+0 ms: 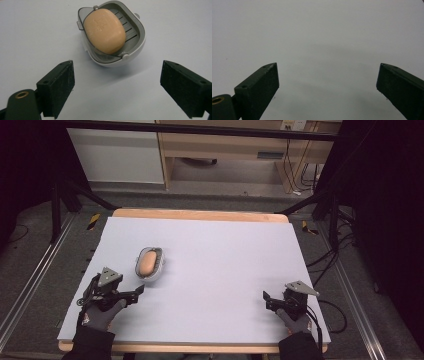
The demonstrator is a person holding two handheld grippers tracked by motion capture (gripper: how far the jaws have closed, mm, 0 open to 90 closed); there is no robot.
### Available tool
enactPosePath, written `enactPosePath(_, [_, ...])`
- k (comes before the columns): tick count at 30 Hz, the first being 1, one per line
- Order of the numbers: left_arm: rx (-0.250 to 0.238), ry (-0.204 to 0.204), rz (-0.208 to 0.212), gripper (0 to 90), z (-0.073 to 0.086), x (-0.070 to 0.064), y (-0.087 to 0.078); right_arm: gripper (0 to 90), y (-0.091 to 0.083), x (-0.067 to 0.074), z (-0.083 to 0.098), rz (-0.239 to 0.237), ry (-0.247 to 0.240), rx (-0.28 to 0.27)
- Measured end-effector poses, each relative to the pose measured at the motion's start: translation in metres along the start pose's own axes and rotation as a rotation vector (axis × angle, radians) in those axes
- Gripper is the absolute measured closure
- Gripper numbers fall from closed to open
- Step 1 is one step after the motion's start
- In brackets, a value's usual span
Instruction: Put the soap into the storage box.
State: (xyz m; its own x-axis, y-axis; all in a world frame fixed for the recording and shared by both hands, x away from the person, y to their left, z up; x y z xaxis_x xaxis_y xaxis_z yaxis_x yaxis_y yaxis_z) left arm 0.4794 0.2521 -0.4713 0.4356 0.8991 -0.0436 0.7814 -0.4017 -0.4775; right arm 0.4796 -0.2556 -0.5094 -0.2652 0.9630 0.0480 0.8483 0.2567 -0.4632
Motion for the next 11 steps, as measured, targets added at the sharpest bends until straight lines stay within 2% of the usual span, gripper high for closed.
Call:
enactPosePath(6, [0.003, -0.006, -0.028, 11.7, 0.013, 0.011, -0.001, 4.6, -0.001, -0.002, 0.0, 0.015, -0.004, 0.007])
enactPosePath(11, [0.011, -0.008, -0.046, 11.9, 0.018, 0.018, 0.001, 4.6, -0.003, -0.004, 0.0, 0.016, 0.017, 0.009])
Point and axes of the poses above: each handheld gripper's, and its own axes: y roughly forward along the jaws, z roughly out of its underside, x roughly to its left, the point moved 5 cm from there along y, roughly forward along the jaws, and after that the axes turned 6 degrees about -x, right-handed, at the moved point
